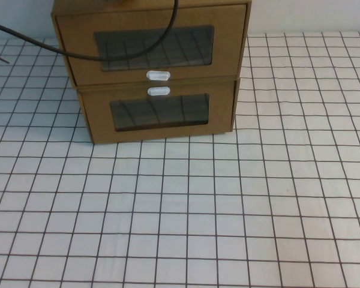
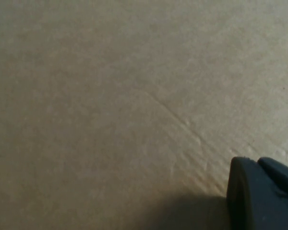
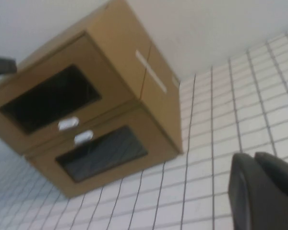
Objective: Open the shoe box
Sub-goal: 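Pull the top drawer of the cardboard box fully open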
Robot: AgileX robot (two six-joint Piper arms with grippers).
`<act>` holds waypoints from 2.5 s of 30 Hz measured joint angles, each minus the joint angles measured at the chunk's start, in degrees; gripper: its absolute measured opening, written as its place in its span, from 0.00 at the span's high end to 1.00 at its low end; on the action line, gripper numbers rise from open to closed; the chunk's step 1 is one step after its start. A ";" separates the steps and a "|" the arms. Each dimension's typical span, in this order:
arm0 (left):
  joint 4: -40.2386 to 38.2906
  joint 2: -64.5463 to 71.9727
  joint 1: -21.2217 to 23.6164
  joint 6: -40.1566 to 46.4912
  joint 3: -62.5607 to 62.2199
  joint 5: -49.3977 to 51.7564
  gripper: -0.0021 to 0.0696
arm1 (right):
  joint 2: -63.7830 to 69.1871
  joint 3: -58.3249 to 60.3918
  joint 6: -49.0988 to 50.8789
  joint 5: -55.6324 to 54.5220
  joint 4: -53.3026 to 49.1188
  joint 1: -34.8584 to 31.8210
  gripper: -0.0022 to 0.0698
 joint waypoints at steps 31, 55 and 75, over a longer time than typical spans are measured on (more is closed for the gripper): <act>0.00 0.00 0.00 -1.45 0.00 0.00 0.97 | 82.67 -65.94 8.50 25.71 -50.99 35.93 0.99; 0.00 0.00 0.00 -2.82 -0.13 2.40 0.97 | 102.68 -81.31 14.75 7.59 -96.71 45.05 0.60; -0.10 0.00 0.00 -3.18 -0.38 3.71 0.97 | 108.80 -84.04 16.79 9.48 -104.37 42.33 0.61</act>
